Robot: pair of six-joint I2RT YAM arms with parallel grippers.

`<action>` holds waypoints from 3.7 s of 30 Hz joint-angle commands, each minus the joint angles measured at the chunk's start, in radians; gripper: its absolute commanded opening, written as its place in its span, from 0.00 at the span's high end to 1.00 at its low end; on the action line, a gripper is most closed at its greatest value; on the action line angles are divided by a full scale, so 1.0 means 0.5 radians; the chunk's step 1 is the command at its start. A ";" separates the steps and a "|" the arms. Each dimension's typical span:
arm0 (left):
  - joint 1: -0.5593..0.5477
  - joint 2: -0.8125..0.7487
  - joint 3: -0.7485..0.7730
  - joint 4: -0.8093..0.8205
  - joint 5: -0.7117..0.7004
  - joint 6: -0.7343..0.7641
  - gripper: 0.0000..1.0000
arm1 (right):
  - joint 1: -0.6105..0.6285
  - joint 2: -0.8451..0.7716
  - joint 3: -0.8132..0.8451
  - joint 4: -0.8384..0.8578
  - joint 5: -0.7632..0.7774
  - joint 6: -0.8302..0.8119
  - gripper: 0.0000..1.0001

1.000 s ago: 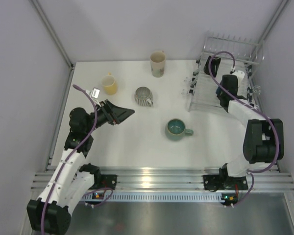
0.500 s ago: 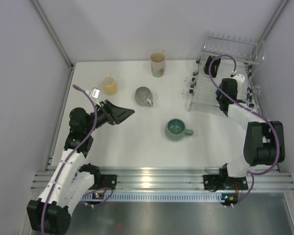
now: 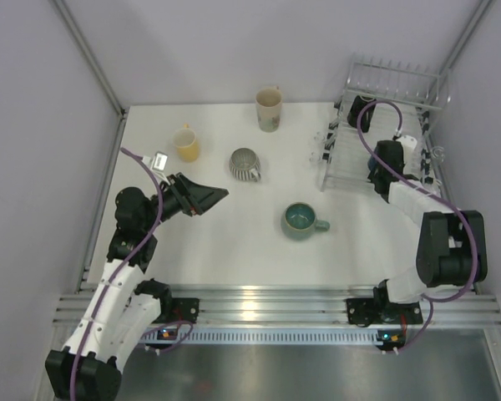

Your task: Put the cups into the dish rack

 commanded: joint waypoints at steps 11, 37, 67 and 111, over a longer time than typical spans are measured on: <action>0.001 -0.049 0.085 -0.014 -0.027 0.038 0.02 | 0.003 0.068 0.219 -0.104 0.104 -0.021 1.00; 0.001 -0.006 0.143 -0.161 -0.063 0.155 0.02 | -0.310 0.835 1.136 0.199 -0.073 -0.364 1.00; 0.001 -0.080 0.124 -0.232 -0.085 0.158 0.02 | -0.356 0.905 1.238 0.212 -0.113 -0.383 0.68; 0.001 0.904 1.428 -1.511 -1.091 0.999 0.08 | 0.580 -1.101 0.047 -0.359 -1.528 0.000 0.05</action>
